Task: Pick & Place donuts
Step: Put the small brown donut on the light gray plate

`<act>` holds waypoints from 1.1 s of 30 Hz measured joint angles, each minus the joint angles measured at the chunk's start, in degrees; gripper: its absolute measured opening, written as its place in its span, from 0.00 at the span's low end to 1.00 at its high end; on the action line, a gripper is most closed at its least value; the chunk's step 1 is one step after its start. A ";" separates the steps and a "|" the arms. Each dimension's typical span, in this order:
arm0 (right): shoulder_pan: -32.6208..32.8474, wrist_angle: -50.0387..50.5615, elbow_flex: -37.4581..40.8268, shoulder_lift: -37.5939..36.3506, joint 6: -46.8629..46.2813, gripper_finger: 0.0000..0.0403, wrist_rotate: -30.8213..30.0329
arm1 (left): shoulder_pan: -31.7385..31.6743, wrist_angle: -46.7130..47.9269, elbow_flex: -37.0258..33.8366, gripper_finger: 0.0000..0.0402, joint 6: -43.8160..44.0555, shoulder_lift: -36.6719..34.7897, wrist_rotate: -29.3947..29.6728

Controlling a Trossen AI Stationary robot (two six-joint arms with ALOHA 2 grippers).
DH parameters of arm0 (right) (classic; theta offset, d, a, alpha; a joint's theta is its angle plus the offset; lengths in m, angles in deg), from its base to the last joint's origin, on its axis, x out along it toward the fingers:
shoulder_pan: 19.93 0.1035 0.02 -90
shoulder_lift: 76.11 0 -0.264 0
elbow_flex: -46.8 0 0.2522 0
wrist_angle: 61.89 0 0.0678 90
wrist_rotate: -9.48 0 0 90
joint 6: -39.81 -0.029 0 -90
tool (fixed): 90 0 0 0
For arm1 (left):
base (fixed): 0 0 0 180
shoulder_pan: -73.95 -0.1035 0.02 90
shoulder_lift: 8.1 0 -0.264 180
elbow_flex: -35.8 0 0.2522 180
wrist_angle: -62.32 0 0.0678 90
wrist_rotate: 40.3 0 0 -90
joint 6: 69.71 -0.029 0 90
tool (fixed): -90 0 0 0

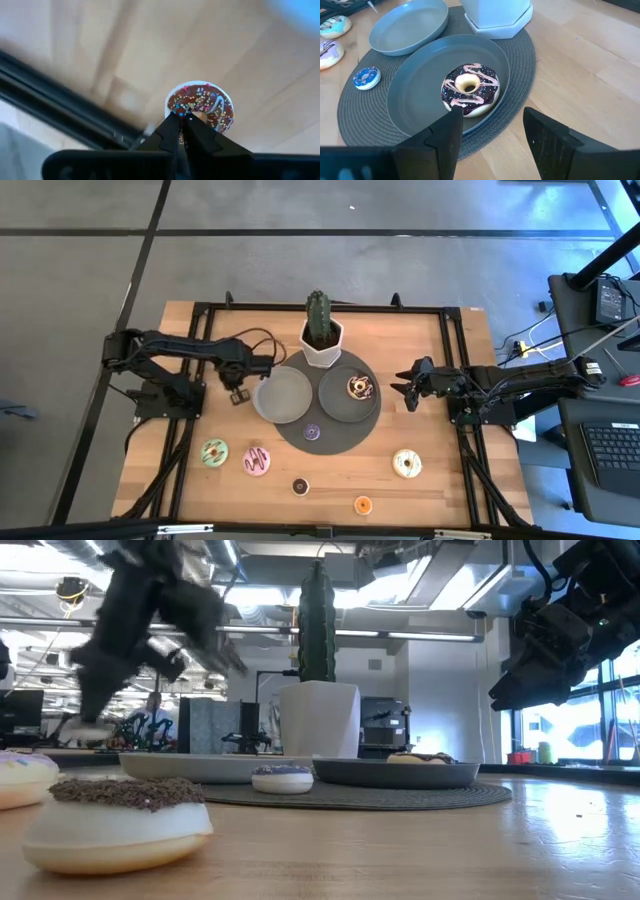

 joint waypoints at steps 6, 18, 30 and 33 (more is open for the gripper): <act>0.00 0.00 0.00 0.00 1.18 0.52 0.00 | 1.73 -12.04 6.22 0.03 -1.32 -0.39 0.66; 0.01 0.00 0.00 0.00 1.14 0.52 0.00 | 3.99 -22.74 6.44 0.02 -2.47 6.88 2.42; 0.01 0.00 0.00 -0.01 1.12 0.52 0.02 | 2.21 -24.65 6.44 0.08 -2.41 13.92 2.86; 0.02 0.00 0.00 0.00 1.14 0.52 0.02 | 2.14 -24.67 6.44 0.08 -2.43 13.72 2.87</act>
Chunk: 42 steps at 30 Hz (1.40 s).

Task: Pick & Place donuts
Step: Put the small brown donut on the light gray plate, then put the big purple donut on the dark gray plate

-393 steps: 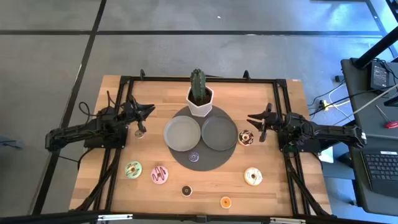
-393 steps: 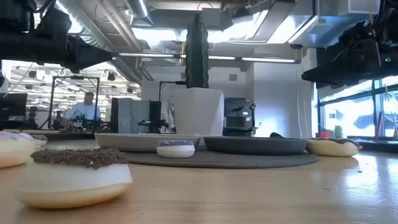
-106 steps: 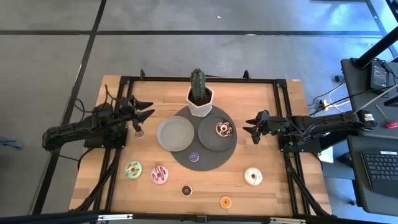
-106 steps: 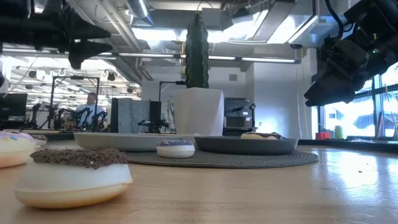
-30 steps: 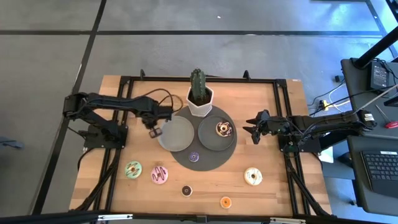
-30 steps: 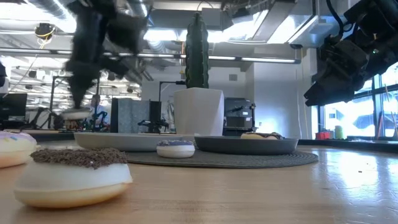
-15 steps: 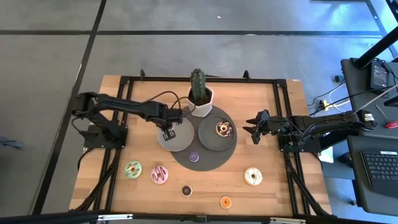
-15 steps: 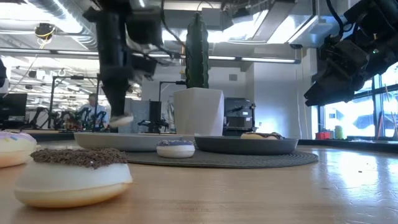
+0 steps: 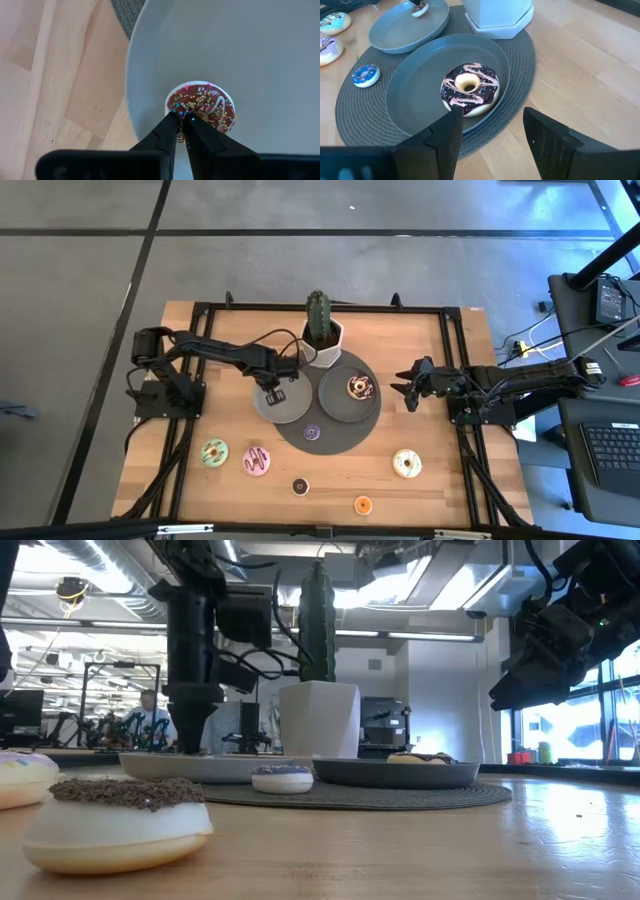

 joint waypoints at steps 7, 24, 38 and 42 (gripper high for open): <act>0.00 0.02 0.00 0.00 -0.02 0.52 0.00 | -0.02 -0.11 0.00 0.11 -0.39 -0.42 0.15; -0.01 0.09 0.00 -0.01 0.00 0.52 0.02 | 2.58 13.15 7.15 0.30 -5.92 -4.97 2.04; 0.00 1.33 0.00 0.00 0.05 0.52 0.02 | 25.43 4.72 5.20 0.29 -3.05 -10.82 -8.25; -0.02 1.18 0.00 0.00 0.02 0.52 0.02 | 31.92 -1.59 3.99 0.29 -2.45 -8.47 -10.99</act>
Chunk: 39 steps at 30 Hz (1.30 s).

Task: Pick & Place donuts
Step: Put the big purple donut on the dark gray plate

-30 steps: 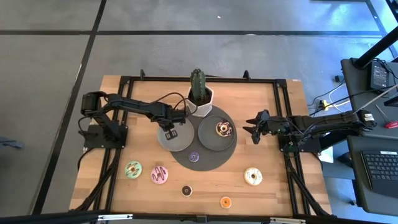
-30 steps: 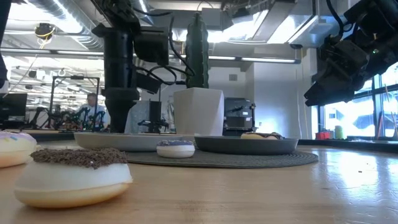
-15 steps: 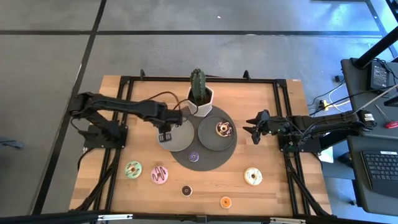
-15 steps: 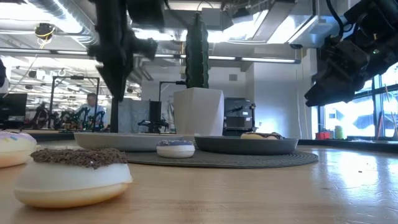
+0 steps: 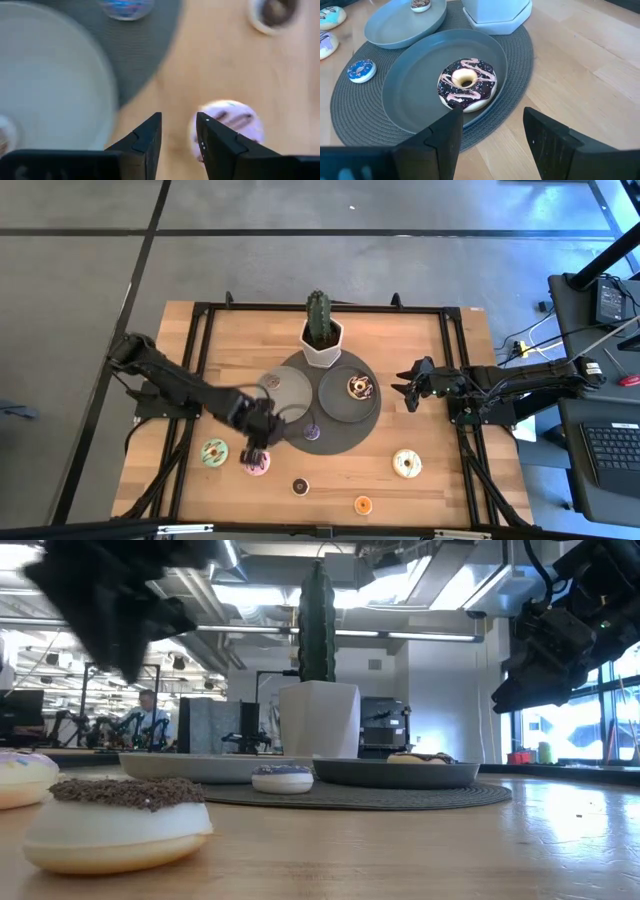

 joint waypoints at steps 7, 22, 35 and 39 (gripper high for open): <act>0.00 -0.40 0.00 0.02 -0.32 0.52 0.00 | 6.60 -0.34 -0.14 0.28 4.02 4.19 0.48; 0.02 -0.87 0.00 0.04 -0.41 0.52 0.00 | 7.88 -0.30 -0.10 0.28 4.95 11.68 0.63; 0.02 -0.87 0.00 0.04 -0.33 0.52 0.00 | 7.73 -0.29 -0.10 0.43 3.70 11.70 0.87; 0.02 -0.87 0.00 0.04 -0.32 0.52 0.00 | 7.74 -0.56 -0.10 0.45 4.09 11.70 0.79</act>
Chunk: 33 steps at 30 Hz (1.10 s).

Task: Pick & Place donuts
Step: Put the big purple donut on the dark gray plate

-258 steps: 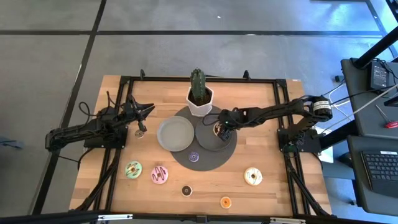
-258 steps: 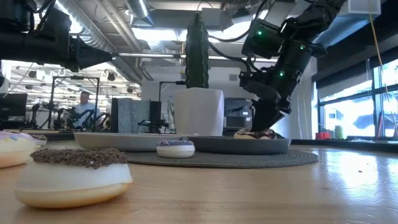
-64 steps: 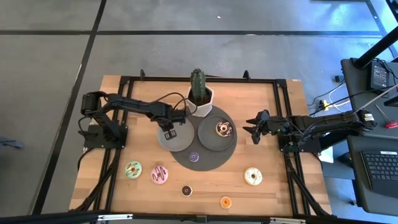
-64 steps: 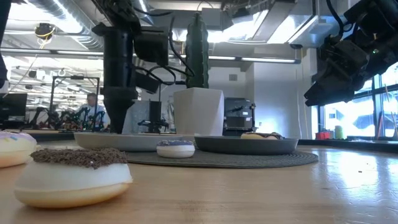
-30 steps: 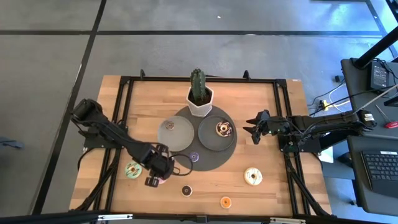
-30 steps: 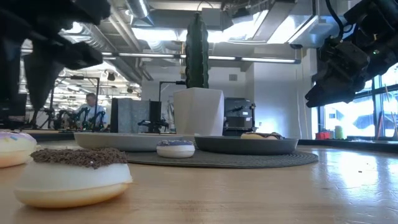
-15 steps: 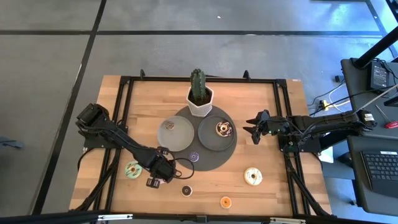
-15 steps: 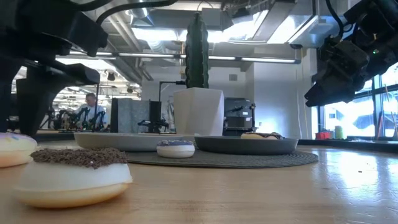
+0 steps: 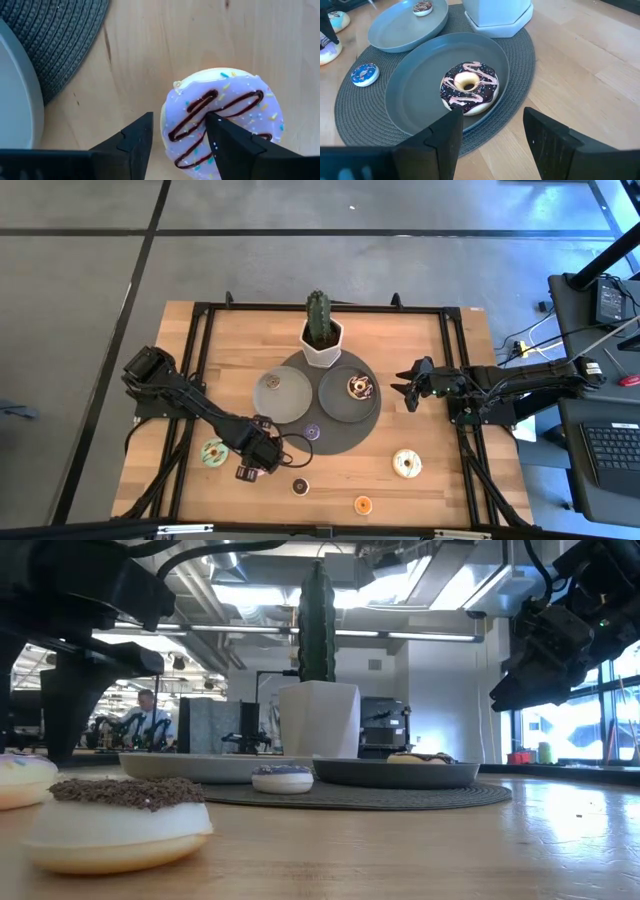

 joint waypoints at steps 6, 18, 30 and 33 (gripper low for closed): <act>0.00 0.02 0.00 0.00 0.02 0.52 0.00 | 0.02 0.13 0.00 0.43 2.37 0.02 -0.60; 0.00 0.04 0.00 0.00 0.19 0.52 0.00 | 0.05 0.04 0.00 0.20 0.37 0.04 -0.63; 0.00 0.07 0.00 0.00 0.26 0.52 0.00 | -0.92 3.47 2.72 0.02 -3.33 -0.88 -3.71; 0.00 0.07 0.00 -0.02 0.31 0.52 0.00 | -2.53 3.41 4.13 0.04 -2.83 -3.30 -1.20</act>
